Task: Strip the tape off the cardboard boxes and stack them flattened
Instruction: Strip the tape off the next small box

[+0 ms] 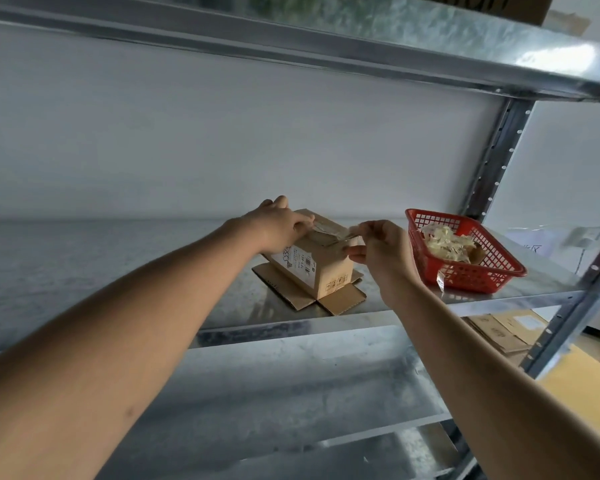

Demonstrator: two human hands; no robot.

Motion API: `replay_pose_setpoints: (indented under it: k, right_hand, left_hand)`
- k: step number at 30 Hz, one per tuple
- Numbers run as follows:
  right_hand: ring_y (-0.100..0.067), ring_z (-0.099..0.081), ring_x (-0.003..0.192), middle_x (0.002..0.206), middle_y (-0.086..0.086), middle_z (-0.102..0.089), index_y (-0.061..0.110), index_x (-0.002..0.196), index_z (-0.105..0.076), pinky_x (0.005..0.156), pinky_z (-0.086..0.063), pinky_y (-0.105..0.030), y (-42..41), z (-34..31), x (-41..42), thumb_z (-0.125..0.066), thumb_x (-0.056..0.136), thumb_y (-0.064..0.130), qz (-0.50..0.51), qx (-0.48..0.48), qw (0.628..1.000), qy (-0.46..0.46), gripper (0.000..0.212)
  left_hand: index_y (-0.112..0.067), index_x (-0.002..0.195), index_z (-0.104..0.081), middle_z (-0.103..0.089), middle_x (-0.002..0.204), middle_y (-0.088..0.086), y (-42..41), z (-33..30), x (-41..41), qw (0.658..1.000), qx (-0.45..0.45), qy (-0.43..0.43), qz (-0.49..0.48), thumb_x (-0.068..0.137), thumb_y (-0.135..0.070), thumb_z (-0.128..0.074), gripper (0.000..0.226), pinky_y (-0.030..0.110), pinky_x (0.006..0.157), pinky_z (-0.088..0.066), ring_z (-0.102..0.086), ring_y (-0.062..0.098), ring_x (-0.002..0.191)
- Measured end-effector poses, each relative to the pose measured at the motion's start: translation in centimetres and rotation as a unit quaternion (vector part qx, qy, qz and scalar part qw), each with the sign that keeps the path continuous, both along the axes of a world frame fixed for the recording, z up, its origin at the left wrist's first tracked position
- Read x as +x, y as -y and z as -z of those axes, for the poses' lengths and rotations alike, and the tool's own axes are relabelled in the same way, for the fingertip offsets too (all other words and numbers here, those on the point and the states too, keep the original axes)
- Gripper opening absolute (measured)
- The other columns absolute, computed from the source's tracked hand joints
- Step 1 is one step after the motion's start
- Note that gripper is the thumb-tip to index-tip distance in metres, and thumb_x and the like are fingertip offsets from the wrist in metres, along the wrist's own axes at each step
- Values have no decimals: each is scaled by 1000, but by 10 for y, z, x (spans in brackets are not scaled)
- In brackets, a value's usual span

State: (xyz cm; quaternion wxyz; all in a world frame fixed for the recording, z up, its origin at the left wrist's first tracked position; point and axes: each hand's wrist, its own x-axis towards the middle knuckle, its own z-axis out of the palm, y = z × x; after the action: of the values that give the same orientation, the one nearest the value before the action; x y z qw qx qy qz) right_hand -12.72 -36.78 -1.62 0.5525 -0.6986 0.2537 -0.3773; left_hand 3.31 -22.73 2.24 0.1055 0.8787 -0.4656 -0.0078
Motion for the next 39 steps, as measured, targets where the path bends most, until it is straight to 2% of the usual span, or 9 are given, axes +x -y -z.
replay_pose_setpoints:
  k: [4,7,11,17,23,30,33,36,39]
  right_hand:
    - [-18,-78,75,100,2,-77,13,102,-67,64,-61,-30,2,-1,-4,-52,106,11,-8,-9,1000,5,16]
    - [-13,-75,75,93,5,-79,17,102,-59,54,-56,-27,3,-7,-8,-52,107,14,-55,-96,994,-19,9]
    - [-14,-74,80,99,-3,-76,13,103,-59,61,-62,-35,6,-18,-8,-53,105,13,-108,-152,981,-55,7]
    - [-23,-70,73,93,-18,-75,-1,98,-59,69,-65,-42,12,-10,-11,-51,104,-1,-129,-100,986,7,10]
    - [-20,-68,67,83,-10,-73,-4,100,-57,65,-61,-33,25,8,-17,-46,106,-3,-123,-1,987,107,12]
    - [-15,-71,67,92,-12,-71,9,104,-61,70,-64,-36,51,-8,-22,-50,105,3,-59,34,991,117,13]
    - [-12,-74,67,98,-8,-71,17,99,-70,70,-64,-32,58,-16,-15,-63,101,9,-24,38,993,105,10]
    - [-9,-71,78,106,2,-68,34,90,-78,75,-58,-22,71,-18,-12,-79,91,27,37,-126,991,30,7]
    - [-1,-58,77,97,6,-64,30,100,-82,70,-46,-16,74,-19,-13,-85,84,27,53,-339,938,-41,16]
  left_hand:
    - [-49,149,-46,-40,132,10,1,-7,-7,1000,14,-3,-12,107,-60,-25,48,49,114,-35,-37,35,133]
    - [-45,151,-47,-38,148,10,10,-17,-17,998,46,-9,-39,107,-59,-28,49,51,122,-21,-38,39,140]
    - [-26,132,-68,-51,143,13,27,-26,-25,996,27,-36,-72,97,-75,-40,66,51,112,-40,-54,34,126]
    - [-28,144,-59,-37,143,8,35,-9,-18,987,-47,-117,-98,89,-69,-64,69,39,112,-40,-50,32,130]
    - [-26,142,-62,-52,143,10,40,-5,-9,980,-75,-159,-89,89,-58,-72,62,42,109,-47,-55,31,127]
    - [-31,160,-34,-15,172,3,37,-12,-10,981,-14,-184,-61,105,-48,-54,62,34,124,-9,-14,24,158]
    - [-34,161,-32,-16,171,1,39,-13,-13,980,-9,-191,-55,105,-50,-52,62,37,125,-9,-11,23,158]
    - [-32,162,-29,-22,168,2,39,-11,-14,981,-4,-189,-46,106,-51,-49,62,37,122,-12,-12,24,158]
    - [-33,162,-29,-23,167,0,39,-12,-14,980,4,-191,-47,105,-52,-49,63,34,120,-17,-14,26,158]
